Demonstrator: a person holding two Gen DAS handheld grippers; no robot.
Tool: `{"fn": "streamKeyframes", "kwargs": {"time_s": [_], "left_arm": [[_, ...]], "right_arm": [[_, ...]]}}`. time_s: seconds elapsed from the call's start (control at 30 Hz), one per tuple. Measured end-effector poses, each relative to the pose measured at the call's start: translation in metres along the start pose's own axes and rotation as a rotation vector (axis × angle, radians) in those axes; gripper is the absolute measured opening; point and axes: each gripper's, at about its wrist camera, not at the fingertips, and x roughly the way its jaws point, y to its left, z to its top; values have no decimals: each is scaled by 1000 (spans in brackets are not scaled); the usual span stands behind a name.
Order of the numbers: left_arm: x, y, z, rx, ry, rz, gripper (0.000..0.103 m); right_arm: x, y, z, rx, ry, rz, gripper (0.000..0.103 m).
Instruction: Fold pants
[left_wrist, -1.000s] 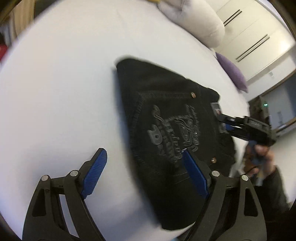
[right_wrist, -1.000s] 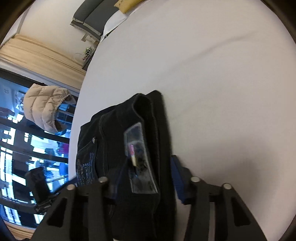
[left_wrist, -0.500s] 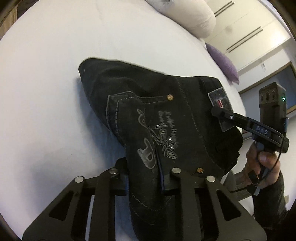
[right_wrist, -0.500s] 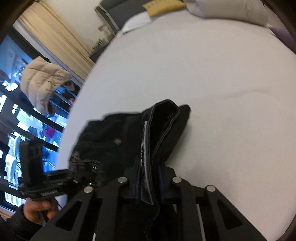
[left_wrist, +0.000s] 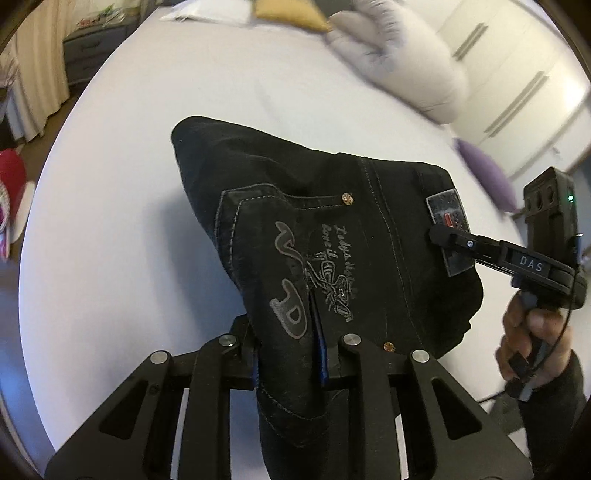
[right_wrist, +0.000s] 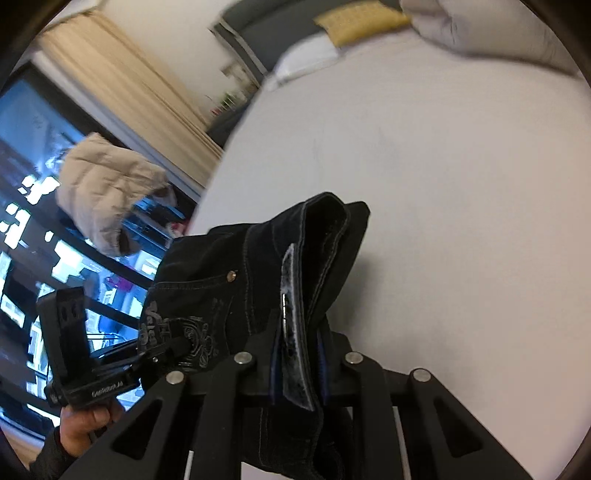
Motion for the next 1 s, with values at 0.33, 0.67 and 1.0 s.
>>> {"fn": "streamKeyframes", "kwargs": {"time_s": [0.33, 0.67, 1.0], "left_arm": [[5, 27, -24, -47, -49, 125, 85], [-94, -62, -34, 75, -309, 231, 103], [-262, -159, -86, 170, -700, 405, 103]], "right_arm": [[22, -20, -37, 56, 10, -122, 67], [-92, 53, -48, -121, -285, -139, 76], [-232, 128, -95, -260, -787, -168, 103]]}}
